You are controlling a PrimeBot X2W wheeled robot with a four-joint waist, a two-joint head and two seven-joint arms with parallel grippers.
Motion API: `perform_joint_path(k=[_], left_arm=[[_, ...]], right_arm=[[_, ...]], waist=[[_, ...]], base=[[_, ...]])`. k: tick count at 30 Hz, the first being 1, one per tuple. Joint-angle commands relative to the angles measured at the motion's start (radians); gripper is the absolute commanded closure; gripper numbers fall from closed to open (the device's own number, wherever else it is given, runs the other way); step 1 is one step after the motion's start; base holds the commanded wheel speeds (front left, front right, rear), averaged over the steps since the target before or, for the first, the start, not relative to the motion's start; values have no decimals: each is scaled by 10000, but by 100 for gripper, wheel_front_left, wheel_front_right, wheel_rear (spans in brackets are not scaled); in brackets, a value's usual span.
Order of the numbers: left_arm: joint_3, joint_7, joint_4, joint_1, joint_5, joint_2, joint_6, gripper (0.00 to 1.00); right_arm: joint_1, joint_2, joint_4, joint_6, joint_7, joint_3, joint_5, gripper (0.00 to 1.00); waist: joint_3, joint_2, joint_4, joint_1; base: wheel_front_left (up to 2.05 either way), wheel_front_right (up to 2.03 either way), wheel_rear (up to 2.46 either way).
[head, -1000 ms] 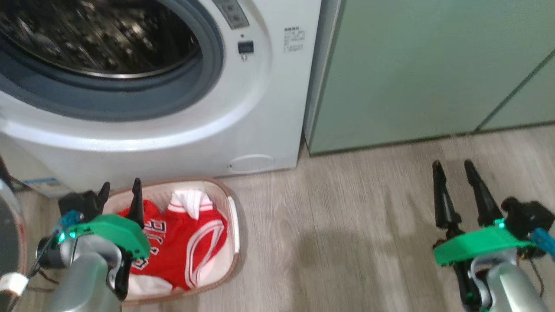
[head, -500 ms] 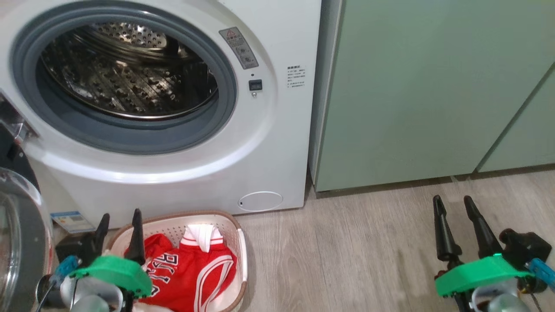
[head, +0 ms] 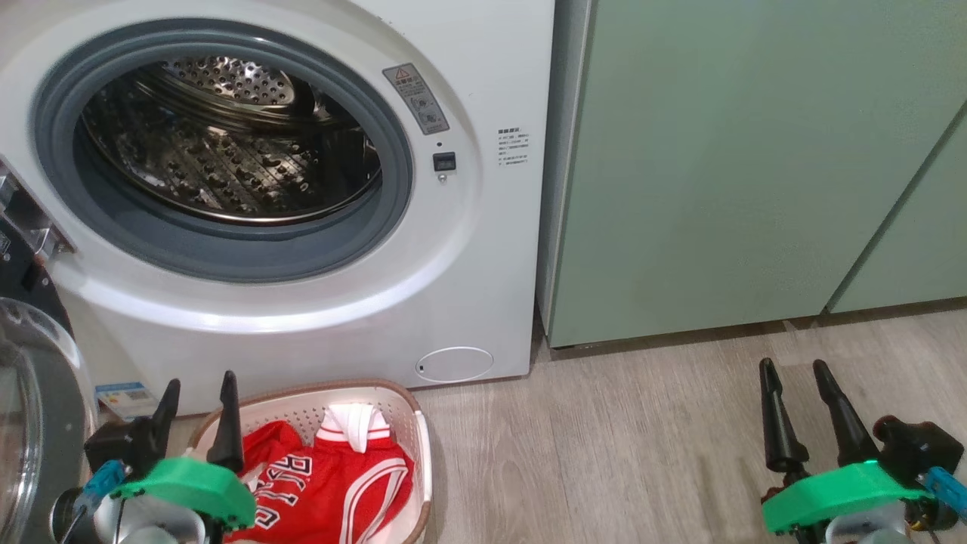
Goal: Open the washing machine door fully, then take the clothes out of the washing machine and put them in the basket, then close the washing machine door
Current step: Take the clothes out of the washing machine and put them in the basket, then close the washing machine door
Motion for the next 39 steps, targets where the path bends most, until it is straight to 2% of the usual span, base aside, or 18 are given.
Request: perform_joint_path(k=[1, 20, 39], left_arm=[[334, -104, -362, -315, 112, 139, -33, 0], [546, -105, -108, -441, 486, 18, -118, 0], [657, -105, -159, -475, 654, -66, -145, 0]], right_arm=[[-172, -43, -350, -7, -92, 148, -53, 0], [-195, -74, -300, -7, -92, 127, -20, 0], [-183, -67, -319, -7, -92, 90, -16, 0]], waist=[[-9, -1, 1, 0], [7, -1, -19, 0], [57, -1, 39, 0]], base=[[0, 0, 0], [-19, 19, 0], [-191, 191, 0]])
